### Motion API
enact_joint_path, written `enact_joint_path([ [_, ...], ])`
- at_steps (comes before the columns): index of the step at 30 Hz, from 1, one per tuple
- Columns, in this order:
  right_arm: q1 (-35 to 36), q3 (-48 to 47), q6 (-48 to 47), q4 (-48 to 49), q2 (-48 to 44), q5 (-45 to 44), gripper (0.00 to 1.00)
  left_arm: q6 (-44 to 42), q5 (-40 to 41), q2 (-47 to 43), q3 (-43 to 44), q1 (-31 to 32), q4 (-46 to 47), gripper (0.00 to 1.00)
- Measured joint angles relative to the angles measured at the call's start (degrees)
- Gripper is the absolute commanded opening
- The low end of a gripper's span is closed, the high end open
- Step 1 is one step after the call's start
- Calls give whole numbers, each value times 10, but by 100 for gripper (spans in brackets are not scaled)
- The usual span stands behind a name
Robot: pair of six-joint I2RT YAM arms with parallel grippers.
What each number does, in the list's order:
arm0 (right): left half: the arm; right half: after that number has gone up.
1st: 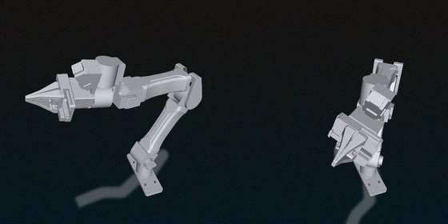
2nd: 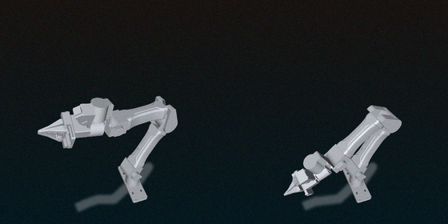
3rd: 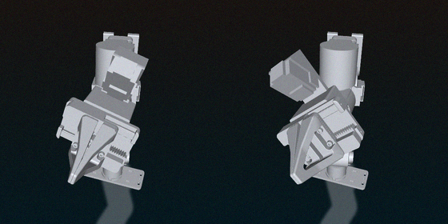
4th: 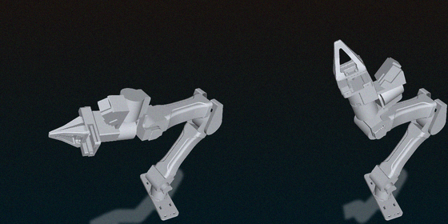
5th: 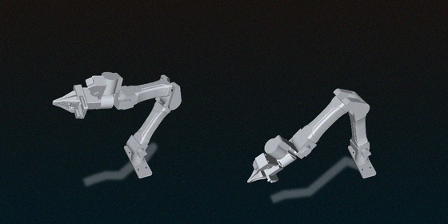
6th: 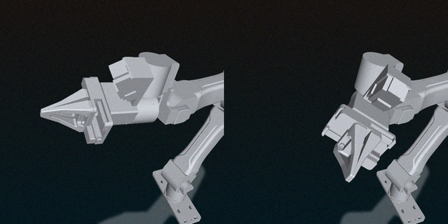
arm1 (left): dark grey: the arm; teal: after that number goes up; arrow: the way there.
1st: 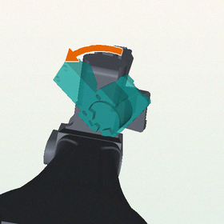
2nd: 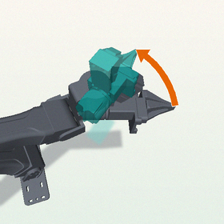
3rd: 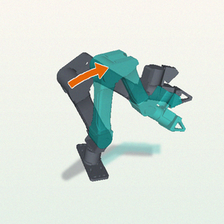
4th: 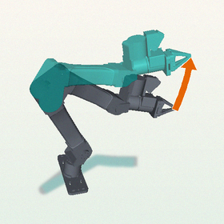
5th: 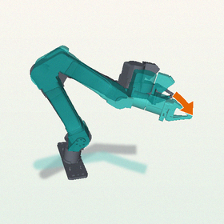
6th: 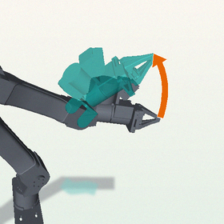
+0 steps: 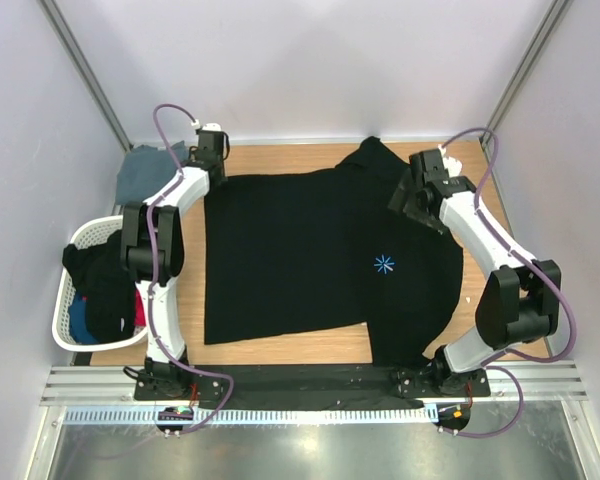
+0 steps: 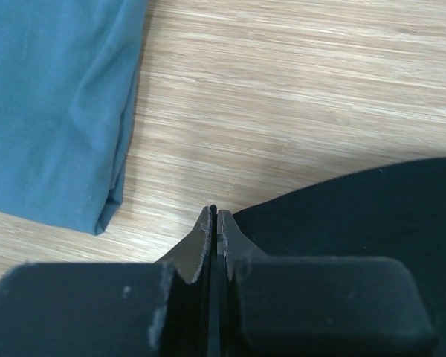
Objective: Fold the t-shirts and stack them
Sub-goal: Flatten the tshirt out
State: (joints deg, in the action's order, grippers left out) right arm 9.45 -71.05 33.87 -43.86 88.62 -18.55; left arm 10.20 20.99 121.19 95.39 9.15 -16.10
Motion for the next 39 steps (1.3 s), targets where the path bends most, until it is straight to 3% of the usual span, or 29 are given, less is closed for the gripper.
enact_joint_path([
  [4, 8, -62, -18, 58, 22, 19, 100, 13, 5, -1, 0, 5, -5, 0],
  [9, 7, -125, -43, 130, 151, 44, 99, 32, 13, -12, -10, 6, -11, 0],
  [16, 14, -175, -62, 153, 305, 61, 98, 31, 23, -20, -12, 6, -14, 0],
  [22, 36, -130, -71, 179, 296, 43, 98, 29, 26, -20, -14, 6, -15, 0],
  [32, 46, 36, -54, 218, 185, 25, 99, 31, 26, -28, -43, 6, -16, 0],
  [36, 47, 43, -46, 186, 171, 25, 100, 30, 21, -32, -62, 6, -17, 0],
  [39, 45, -4, -47, 118, 177, 26, 100, 26, 15, -35, -72, 6, -17, 0],
])
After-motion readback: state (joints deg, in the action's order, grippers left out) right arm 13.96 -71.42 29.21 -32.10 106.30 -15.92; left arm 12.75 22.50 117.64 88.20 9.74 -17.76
